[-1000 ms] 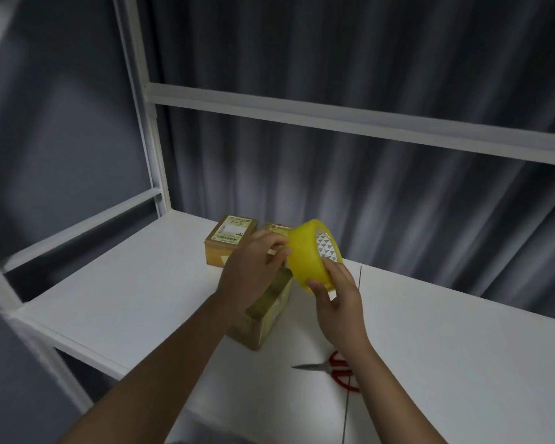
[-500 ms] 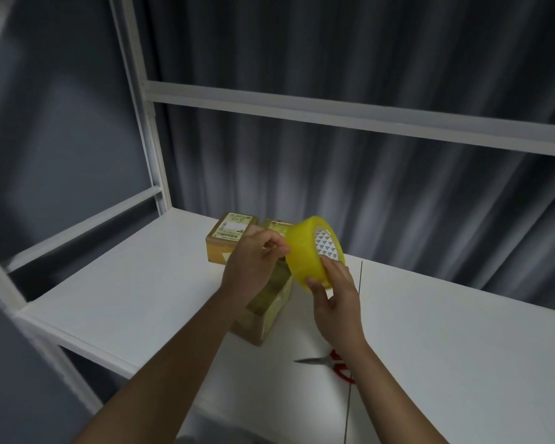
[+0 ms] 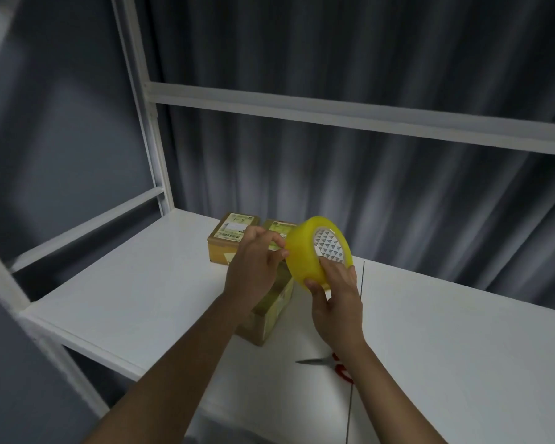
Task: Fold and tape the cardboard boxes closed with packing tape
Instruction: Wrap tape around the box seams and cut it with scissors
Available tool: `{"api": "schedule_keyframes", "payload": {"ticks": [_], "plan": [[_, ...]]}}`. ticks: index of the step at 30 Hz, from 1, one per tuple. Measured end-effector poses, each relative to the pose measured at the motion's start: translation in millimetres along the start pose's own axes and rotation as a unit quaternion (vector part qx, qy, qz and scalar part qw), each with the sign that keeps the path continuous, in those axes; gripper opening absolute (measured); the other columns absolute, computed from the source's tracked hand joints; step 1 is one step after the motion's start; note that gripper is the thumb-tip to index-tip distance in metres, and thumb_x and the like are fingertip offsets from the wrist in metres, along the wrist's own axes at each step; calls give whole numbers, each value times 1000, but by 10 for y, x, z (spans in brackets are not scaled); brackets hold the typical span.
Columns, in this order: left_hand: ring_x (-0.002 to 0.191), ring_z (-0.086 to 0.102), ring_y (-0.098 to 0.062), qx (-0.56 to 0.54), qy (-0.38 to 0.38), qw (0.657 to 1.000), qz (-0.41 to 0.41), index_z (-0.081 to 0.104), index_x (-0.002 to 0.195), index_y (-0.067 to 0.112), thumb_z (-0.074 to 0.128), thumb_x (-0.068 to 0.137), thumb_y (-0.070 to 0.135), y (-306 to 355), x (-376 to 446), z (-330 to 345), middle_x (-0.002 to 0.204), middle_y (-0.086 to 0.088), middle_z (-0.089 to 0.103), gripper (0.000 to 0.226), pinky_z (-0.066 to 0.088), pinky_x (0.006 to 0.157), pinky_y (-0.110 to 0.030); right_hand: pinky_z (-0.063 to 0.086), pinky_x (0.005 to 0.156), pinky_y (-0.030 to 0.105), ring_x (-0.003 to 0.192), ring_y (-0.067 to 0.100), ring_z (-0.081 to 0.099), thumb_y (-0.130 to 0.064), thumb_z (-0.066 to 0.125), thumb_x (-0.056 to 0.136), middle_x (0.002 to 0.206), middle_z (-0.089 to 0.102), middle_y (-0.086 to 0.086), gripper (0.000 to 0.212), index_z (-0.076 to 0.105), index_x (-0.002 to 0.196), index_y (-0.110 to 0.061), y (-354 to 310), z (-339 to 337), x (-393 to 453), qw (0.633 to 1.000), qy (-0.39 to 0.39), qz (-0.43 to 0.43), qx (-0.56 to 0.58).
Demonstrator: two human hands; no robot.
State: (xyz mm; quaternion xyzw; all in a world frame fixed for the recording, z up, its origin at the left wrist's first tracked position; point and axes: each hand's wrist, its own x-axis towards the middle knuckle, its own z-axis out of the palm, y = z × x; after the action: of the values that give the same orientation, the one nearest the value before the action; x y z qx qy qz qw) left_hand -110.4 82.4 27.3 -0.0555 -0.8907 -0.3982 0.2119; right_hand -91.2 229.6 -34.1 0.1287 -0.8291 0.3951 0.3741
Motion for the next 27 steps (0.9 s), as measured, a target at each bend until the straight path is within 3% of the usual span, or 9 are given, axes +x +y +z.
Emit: {"api": "schedule_keyframes", "payload": {"ticks": [6,9,11,13,17,21,27], "plan": [[101,51,-17,-6,2,1000,4,62,89,18,59,92,23,-14,20,66,114,-4,47,7,42,76,-20,28,105,53,112,39,58,-21,62,86,121,63,15,44,44,126,-21,26,6,-7,1000,8,-11,-8],[101,46,-9,-8,36,999,10,66,105,16,60,91,30,7,36,64,115,6,47,21,37,76,-20,40,102,55,114,36,56,-27,59,89,123,61,17,41,43,126,-21,60,5,5,999,0,8,36],[100,50,-8,-18,42,999,13,70,106,15,60,91,30,8,32,70,114,5,58,24,37,75,-16,41,100,56,115,27,52,-37,54,92,122,61,18,39,45,125,-19,72,0,-1,999,7,1,43],[93,55,-8,-32,55,998,9,73,97,14,61,90,28,6,21,78,108,1,67,20,37,72,-10,33,105,53,114,23,50,-46,47,94,119,63,17,40,46,123,-19,86,-9,-1,999,8,-13,43],[82,53,-10,-10,78,997,-3,70,94,12,54,95,25,32,2,97,97,-2,66,21,36,64,-10,19,109,49,114,30,55,-31,55,89,119,63,16,38,49,124,-16,81,-20,13,1000,2,-11,22],[77,53,-12,26,101,995,2,66,96,9,48,97,27,118,-56,141,95,-6,65,25,41,61,-16,26,106,54,111,37,58,-21,61,86,117,64,18,39,59,120,-1,74,-10,-8,1000,10,0,-5],[81,54,-16,51,68,996,-4,59,101,6,41,100,26,197,-25,167,98,-11,63,27,43,68,-23,28,105,54,112,20,48,-30,52,89,114,65,15,35,48,121,-16,36,-38,-6,999,33,-18,11]]}}
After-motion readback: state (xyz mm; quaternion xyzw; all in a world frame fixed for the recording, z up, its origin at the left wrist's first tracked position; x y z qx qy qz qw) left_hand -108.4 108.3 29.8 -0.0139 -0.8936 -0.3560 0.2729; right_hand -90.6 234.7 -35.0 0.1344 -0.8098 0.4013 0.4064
